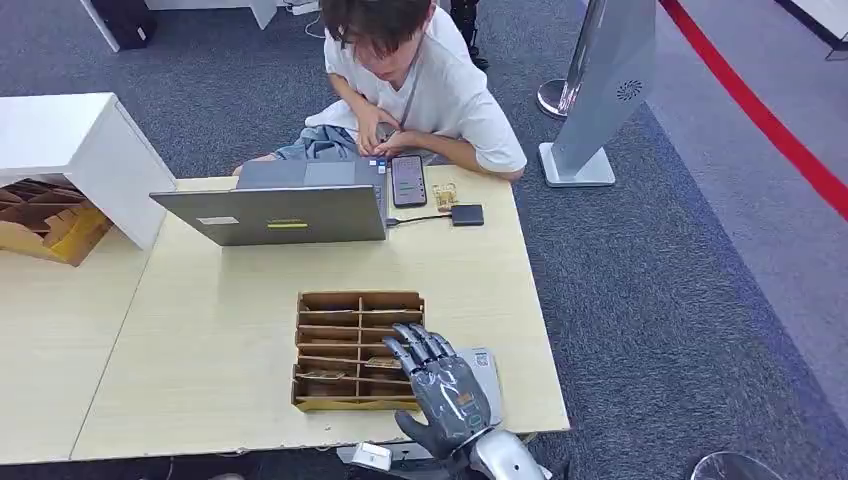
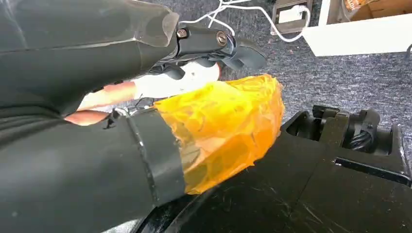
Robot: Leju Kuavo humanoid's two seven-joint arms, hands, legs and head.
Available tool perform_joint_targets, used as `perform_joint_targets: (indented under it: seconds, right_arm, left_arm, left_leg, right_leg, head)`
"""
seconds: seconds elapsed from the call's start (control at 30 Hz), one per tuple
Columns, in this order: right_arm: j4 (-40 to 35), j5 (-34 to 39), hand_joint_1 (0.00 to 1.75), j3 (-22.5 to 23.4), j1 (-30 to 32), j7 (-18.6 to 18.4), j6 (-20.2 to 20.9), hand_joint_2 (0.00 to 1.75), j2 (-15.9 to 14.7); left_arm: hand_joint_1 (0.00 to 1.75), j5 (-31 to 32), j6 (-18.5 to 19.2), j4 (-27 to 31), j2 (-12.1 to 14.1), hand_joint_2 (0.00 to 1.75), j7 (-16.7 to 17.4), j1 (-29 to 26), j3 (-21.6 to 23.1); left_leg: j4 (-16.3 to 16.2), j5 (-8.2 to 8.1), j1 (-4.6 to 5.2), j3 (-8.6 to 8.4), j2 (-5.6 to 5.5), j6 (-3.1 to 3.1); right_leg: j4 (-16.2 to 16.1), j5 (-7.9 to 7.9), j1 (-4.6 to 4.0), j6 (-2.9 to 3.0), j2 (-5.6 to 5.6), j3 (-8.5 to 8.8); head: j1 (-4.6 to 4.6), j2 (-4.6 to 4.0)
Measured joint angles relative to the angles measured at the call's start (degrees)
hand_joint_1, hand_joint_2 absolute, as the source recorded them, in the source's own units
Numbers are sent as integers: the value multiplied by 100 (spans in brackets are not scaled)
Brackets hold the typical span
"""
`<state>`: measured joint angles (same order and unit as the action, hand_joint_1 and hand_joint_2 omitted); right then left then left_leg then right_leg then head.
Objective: Pass the card to the sensor for recognition and then transmit it.
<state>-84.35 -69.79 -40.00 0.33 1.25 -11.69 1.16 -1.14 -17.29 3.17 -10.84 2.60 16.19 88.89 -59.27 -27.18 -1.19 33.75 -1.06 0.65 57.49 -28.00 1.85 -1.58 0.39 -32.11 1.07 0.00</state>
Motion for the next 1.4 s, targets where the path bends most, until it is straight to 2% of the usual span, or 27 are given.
perform_joint_targets:
  seconds: [0.3, 0.43, 0.53, 1.0, 1.23, 1.4]
  right_arm:
    - [2, -44, 35, 0, -28, -28, 28, 175, 15]
    - [22, -175, 38, 37, -198, -83, 587, 175, 172]
    - [35, -227, 38, 72, -326, -74, 739, 175, 297]
    - [192, -284, 49, 103, -485, -46, 807, 175, 437]
    - [197, -284, 49, 103, -502, -46, 813, 175, 446]
    - [197, -284, 58, 103, -505, -46, 813, 175, 446]
  left_arm:
    - [0, 20, 7, 0, 0, 0, 0, 3, 0]
    - [0, 55, 9, 11, 0, 0, 11, 13, 0]
    - [0, 83, 20, 35, 0, 0, 15, 24, 0]
    - [0, 151, 52, 46, 0, 0, 15, 33, 0]
    - [0, 160, 68, 68, 0, 0, 17, 35, 0]
    - [0, 162, 68, 81, 0, 0, 17, 36, 0]
  left_leg:
    - [0, 0, 0, 0, 0, 0]
    - [0, 1, 0, -1, 6, 0]
    - [0, 2, 0, -1, 5, 2]
    - [0, 2, 0, -1, 5, 2]
    - [0, 2, 0, 0, 5, 2]
    - [0, 2, 0, 0, 5, 2]
  right_leg:
    - [0, 0, 0, 0, 0, 0]
    - [0, 1, 0, 1, 6, -1]
    - [1, 1, 0, 1, 5, -1]
    - [1, 1, 0, 1, 5, -1]
    - [1, 2, 0, 1, 5, -1]
    - [1, 1, 0, 1, 5, -1]
  head:
    - [0, 0]
    - [0, 0]
    - [0, 0]
    - [0, 0]
    - [0, 0]
    - [0, 0]
